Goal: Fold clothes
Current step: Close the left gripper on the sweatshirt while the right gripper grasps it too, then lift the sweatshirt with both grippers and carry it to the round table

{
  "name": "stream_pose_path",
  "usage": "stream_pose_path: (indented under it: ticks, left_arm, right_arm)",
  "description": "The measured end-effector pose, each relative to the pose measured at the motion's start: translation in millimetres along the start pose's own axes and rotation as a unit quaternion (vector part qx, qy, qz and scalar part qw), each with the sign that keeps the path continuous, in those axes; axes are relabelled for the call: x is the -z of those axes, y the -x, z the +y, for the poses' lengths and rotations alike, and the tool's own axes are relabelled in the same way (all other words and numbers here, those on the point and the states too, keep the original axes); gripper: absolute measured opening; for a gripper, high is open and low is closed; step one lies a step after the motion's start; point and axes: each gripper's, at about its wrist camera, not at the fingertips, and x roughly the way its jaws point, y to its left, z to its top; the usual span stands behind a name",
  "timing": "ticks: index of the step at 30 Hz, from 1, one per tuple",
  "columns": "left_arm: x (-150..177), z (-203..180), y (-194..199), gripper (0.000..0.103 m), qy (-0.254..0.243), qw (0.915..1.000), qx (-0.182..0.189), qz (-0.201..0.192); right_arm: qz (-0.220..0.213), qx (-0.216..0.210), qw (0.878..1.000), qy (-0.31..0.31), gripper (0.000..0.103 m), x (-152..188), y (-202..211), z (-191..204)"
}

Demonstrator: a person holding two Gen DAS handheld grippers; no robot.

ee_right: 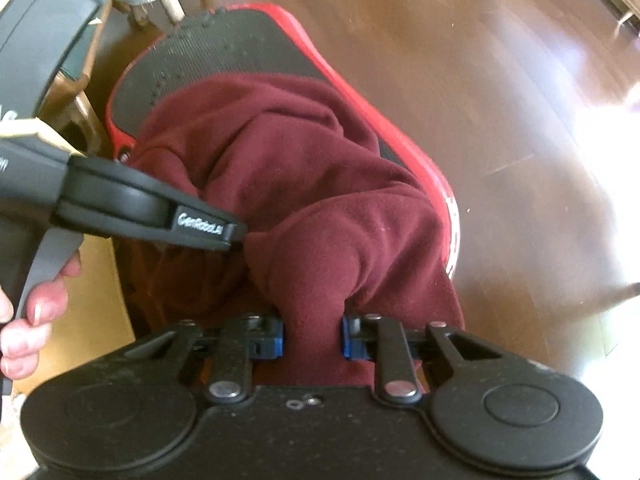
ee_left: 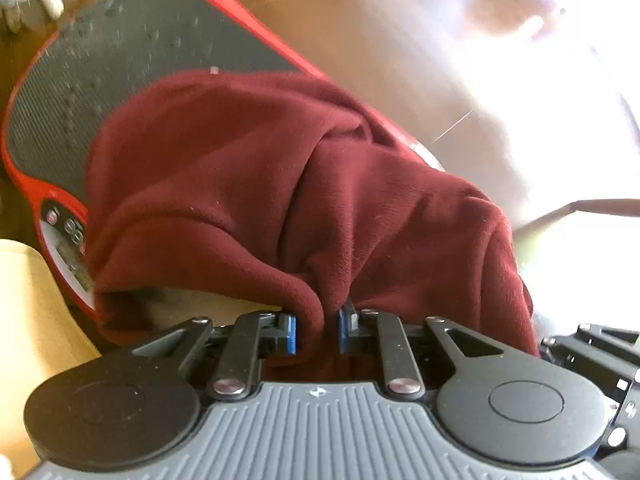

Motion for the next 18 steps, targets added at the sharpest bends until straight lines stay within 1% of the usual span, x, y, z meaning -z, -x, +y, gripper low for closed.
stream_pose_path:
  ticks: [2,4,6,8,10,12,18]
  left_arm:
    - [6,4,16,0.016,0.004,1.0000,0.003,-0.008]
    - [0,22,40,0.016,0.001,0.9998,0.004,-0.020]
    - [-2,14,50,0.016,-0.002,0.9995,0.006,-0.032]
    - [-5,6,60,0.016,-0.005,0.9989,0.009,-0.045]
    - [-5,-2,73,0.016,-0.007,0.9982,0.011,-0.058]
    - [-2,-9,93,0.016,-0.011,0.9972,0.014,-0.073]
    - [-11,-12,143,0.016,-0.033,0.9905,0.026,-0.131]
  right_arm:
    - [-0.008,-0.004,1.000,-0.004,0.103,-1,13,-6]
    - [-0.017,-0.005,1.000,-0.005,0.103,-4,30,-1]
    - [-0.026,-0.005,1.000,-0.009,0.103,-7,44,4]
    - [-0.037,-0.009,0.999,-0.019,0.103,-19,47,3]
    - [-0.054,-0.015,0.998,-0.028,0.103,-25,53,10]
    - [-0.071,-0.023,0.997,-0.036,0.103,-26,75,13]
    - [-0.134,-0.038,0.989,-0.056,0.103,-19,128,11]
